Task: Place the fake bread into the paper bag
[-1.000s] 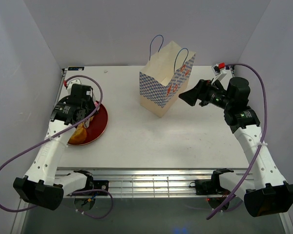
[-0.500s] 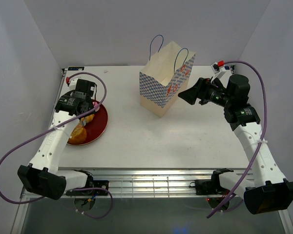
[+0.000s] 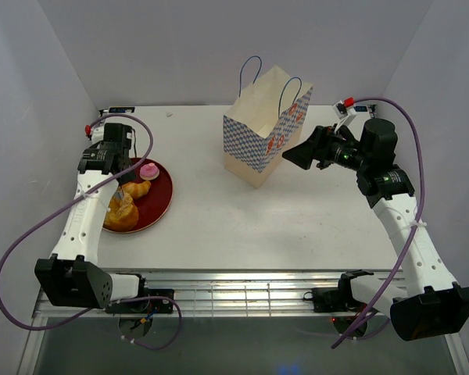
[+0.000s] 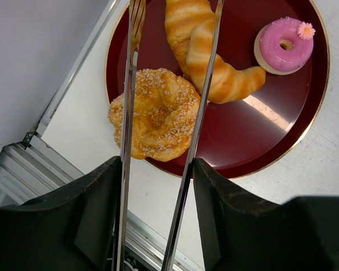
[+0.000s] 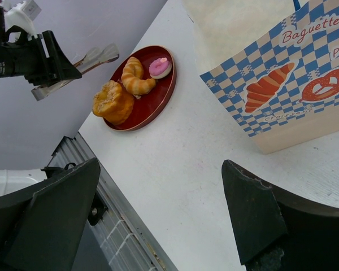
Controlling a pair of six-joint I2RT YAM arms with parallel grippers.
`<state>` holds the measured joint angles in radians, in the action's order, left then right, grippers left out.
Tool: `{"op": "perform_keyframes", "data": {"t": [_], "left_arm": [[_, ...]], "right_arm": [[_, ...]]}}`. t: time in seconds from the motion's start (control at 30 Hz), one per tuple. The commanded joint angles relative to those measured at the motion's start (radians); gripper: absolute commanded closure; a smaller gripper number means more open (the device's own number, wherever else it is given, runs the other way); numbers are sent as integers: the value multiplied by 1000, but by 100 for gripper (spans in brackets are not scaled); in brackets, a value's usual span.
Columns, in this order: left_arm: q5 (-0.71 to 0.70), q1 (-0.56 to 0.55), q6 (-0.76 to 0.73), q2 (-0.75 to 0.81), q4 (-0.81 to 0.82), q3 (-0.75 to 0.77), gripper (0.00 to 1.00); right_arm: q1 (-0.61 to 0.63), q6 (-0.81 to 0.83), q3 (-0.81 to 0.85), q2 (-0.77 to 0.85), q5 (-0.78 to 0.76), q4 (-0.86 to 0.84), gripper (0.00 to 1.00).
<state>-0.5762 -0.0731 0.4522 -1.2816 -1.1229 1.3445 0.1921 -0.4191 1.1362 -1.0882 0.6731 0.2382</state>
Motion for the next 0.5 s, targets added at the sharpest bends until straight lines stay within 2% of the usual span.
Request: {"op": "perform_keyframes", "data": {"t": [0.0,0.47], "left_arm": [[35,1,-7,-27,44,9,38],[91,22,-7,-62,136,-84,40]], "right_arm": [[7,-3,31,19,28,-13,6],[7,-12,20,34,36,-31,6]]}}
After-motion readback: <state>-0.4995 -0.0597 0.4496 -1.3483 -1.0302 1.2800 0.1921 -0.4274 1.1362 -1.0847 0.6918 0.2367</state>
